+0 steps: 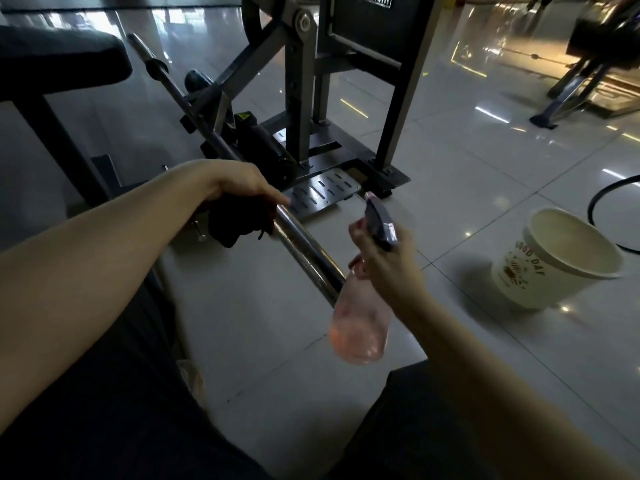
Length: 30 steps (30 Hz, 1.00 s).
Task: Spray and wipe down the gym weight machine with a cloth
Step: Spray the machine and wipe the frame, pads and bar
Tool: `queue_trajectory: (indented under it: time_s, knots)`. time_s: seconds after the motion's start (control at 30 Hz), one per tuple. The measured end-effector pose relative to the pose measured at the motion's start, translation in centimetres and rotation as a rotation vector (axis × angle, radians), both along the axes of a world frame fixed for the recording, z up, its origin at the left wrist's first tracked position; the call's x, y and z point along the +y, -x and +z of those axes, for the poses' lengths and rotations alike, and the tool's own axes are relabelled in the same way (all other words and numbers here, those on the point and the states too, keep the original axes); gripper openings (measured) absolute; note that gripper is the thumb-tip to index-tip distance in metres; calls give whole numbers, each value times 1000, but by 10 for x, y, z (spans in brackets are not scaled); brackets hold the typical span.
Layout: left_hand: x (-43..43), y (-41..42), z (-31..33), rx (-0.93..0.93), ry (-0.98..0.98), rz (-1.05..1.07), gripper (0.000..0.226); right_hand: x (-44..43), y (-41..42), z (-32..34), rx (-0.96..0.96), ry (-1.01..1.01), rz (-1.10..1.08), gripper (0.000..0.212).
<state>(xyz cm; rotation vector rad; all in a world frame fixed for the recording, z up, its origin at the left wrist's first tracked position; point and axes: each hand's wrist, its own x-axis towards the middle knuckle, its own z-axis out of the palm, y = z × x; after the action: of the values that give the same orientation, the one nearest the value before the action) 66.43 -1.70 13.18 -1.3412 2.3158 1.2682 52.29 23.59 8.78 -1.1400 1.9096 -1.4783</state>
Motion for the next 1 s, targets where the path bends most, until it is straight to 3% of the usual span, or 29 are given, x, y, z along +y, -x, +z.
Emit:
queue_trajectory:
  time_s: [0.17,0.27,0.43,0.53,0.63,0.9,1.0]
  knots:
    - [-8,8,0,106,0,90,53,-37,29,36,-134,-168,143,18]
    - [-25,8,0,164,35,182,48,-57,40,51,-15,-171,207,21]
    - [-72,4,-1,226,183,291,20,-114,48,59,169,-279,259,35]
    - [-109,0,-14,230,252,275,23,-162,43,49,191,-353,286,29]
    - [-144,-1,-34,246,289,227,21,-216,32,31,161,-428,276,10]
    - [-231,12,-69,413,201,80,3,-327,36,-15,285,-512,220,19]
    - [-249,14,-73,423,165,18,3,-337,40,-14,265,-492,253,4]
